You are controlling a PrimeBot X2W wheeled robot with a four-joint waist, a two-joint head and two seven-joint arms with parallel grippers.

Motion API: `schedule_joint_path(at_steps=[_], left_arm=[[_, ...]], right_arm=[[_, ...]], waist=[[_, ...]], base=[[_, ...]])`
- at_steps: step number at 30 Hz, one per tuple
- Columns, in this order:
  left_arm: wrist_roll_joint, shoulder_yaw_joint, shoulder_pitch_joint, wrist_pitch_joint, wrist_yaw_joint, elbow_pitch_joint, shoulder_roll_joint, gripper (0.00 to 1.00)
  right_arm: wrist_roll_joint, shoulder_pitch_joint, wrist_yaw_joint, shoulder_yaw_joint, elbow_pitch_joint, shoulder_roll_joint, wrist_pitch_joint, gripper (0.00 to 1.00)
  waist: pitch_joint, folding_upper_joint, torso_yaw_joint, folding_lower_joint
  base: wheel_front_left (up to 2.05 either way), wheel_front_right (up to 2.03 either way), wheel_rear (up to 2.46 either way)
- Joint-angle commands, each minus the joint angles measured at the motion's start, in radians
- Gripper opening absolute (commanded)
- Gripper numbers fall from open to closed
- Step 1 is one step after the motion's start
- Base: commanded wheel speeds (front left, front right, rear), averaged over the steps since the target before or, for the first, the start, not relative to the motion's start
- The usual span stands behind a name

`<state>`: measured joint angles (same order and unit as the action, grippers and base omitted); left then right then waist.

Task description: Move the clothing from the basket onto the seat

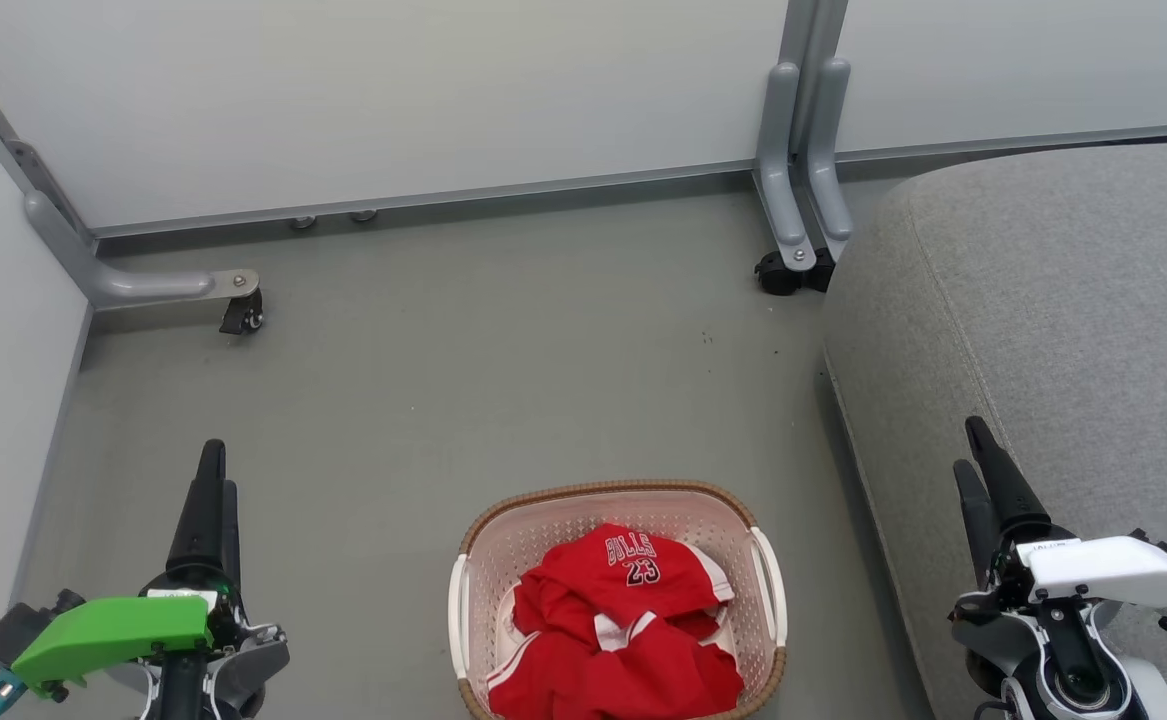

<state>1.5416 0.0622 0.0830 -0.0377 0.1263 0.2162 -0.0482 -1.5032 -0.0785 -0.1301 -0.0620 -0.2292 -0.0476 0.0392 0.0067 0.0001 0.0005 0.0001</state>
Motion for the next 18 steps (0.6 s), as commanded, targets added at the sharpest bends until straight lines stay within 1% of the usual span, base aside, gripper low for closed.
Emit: schedule_joint_path(at_steps=[1, 8, 18], left_arm=[[-0.043, 0.001, 0.035, 0.011, 0.002, -0.031, -0.014, 1.00], [-0.177, -0.008, 0.037, 0.040, 0.002, -0.076, -0.017, 1.00], [-0.377, -0.029, 0.032, 0.079, 0.003, -0.118, -0.034, 1.00]], right_arm=[[0.047, -0.032, 0.000, 0.005, 0.028, -0.009, -0.013, 1.00], [0.206, -0.033, 0.000, 0.032, 0.065, -0.015, -0.042, 1.00], [0.456, -0.029, 0.000, 0.045, 0.093, -0.019, -0.081, 1.00]], waist=[[0.000, -0.0001, 0.000, -0.0001], [0.002, -0.0001, 0.002, -0.0001], [0.003, -0.0001, 0.005, -0.0001]], base=[[0.00, 0.00, 0.00], [0.00, 0.00, 0.00], [0.00, 0.00, 0.00]])
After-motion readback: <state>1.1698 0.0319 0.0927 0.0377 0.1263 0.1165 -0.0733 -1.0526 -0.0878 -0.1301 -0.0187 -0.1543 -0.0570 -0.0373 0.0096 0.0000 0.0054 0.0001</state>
